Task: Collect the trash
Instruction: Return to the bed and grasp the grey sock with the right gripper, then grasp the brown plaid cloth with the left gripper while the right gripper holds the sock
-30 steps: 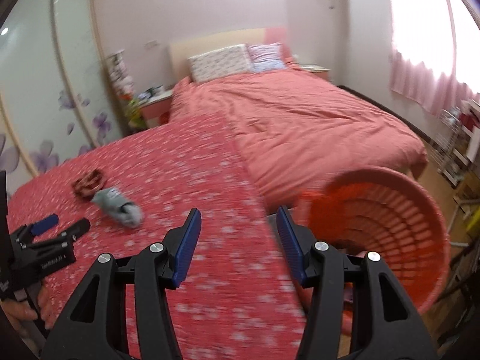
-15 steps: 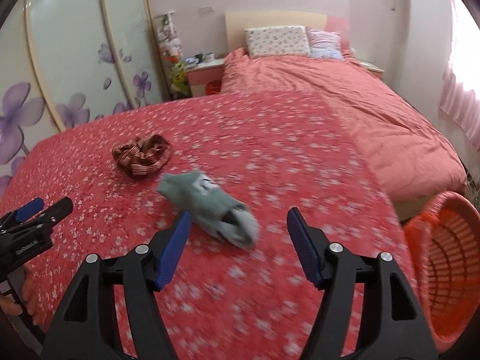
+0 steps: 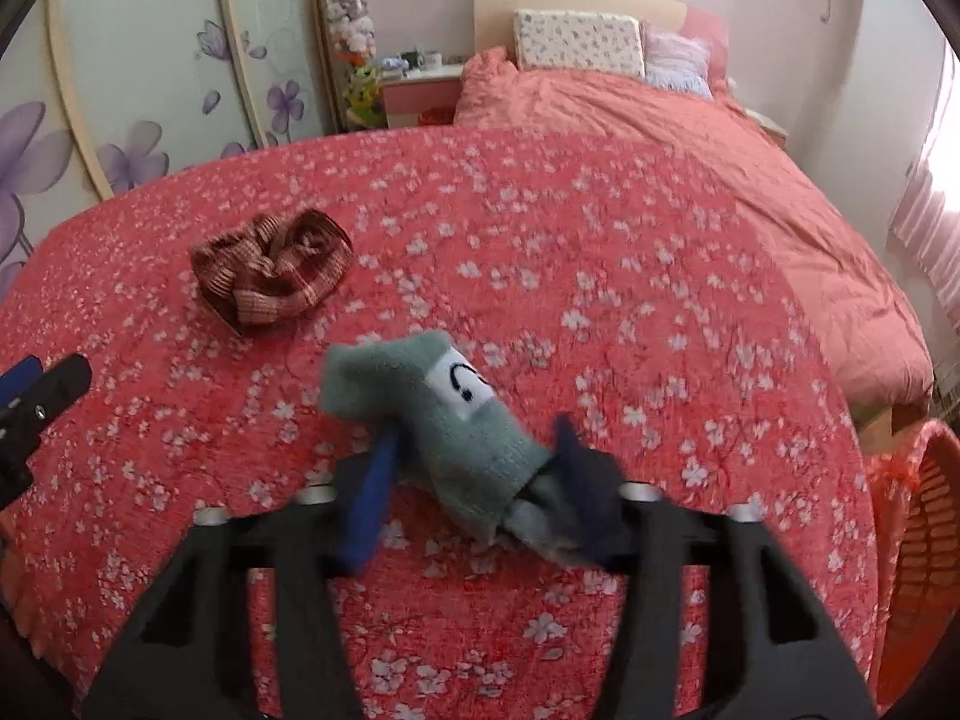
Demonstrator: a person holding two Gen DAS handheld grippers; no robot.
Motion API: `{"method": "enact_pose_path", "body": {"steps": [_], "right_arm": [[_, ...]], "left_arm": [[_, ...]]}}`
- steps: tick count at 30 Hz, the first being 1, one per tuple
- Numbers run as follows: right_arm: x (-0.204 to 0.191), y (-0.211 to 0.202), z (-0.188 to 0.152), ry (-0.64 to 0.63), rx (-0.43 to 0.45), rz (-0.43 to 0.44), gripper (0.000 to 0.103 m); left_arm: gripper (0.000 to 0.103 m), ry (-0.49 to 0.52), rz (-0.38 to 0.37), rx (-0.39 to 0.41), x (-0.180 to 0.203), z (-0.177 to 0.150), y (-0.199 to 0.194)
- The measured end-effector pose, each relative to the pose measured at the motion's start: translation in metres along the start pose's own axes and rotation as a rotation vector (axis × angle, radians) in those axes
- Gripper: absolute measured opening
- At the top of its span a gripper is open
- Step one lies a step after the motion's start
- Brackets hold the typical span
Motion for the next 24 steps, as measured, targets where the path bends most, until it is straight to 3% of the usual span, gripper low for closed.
{"method": "enact_pose_path", "body": {"steps": [3,10,24], "right_arm": [[0.008,-0.006,0.001,0.047,-0.003,0.018,0.012],[0.052,-0.037,0.003,0.160,0.083,-0.023,0.012],[0.070,-0.039,-0.001,0.165,0.118,-0.027,0.012]], "left_arm": [[0.094,0.010,-0.007,0.008,0.010,0.009,0.004],[0.096,0.022,-0.054,0.023,0.045,0.038,0.026],[0.097,0.033,0.001,-0.052,0.072,0.062,0.081]]}}
Point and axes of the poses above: each gripper's, at about its wrist camera, not at the fingertips, and y roughly the way its jaws point, x to its right, z to its top, the point moved 10 cm from there along y, roughly the way its jaws point, and after that the axes turned 14 degrees about y, right-handed, at the moved point
